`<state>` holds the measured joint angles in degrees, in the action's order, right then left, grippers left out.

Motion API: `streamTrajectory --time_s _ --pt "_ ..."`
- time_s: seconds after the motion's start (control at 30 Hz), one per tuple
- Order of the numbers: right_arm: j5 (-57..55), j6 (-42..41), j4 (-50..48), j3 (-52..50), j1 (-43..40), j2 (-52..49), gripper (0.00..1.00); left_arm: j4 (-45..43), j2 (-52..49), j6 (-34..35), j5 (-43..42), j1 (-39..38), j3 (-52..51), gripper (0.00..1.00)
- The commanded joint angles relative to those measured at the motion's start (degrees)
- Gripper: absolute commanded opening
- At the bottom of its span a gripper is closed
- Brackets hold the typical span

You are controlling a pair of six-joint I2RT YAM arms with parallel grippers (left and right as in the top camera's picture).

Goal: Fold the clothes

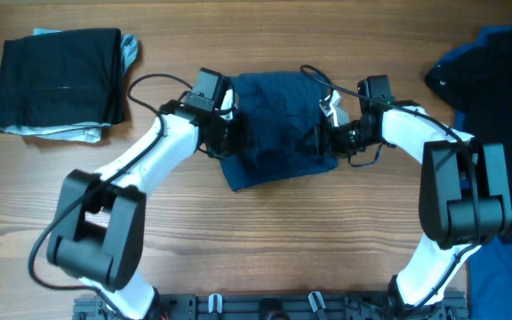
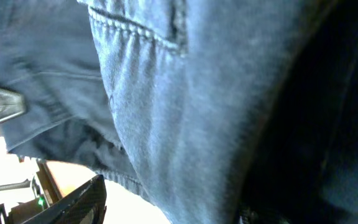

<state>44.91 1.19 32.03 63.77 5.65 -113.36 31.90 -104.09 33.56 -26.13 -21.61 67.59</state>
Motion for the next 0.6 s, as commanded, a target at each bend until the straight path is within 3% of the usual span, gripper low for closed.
streamTrajectory --time_s 0.0,0.17,0.4,0.57 --pt "-16.8 -5.4 0.2 -1.6 0.1 -1.4 0.70 3.1 7.3 0.0 -2.9 1.7 -0.1 0.04" --pt "-16.9 -5.8 0.0 -1.6 0.1 -1.4 0.78 14.0 8.9 -0.2 -2.7 2.1 -0.1 0.04" --pt "-16.9 -5.9 0.0 -1.6 0.1 -1.4 0.79 13.3 7.9 0.0 -0.8 -2.2 -3.2 0.04" --pt "-17.0 -5.8 3.6 1.4 0.1 -0.4 0.92 10.8 7.7 1.7 0.0 -5.2 -7.8 0.04"
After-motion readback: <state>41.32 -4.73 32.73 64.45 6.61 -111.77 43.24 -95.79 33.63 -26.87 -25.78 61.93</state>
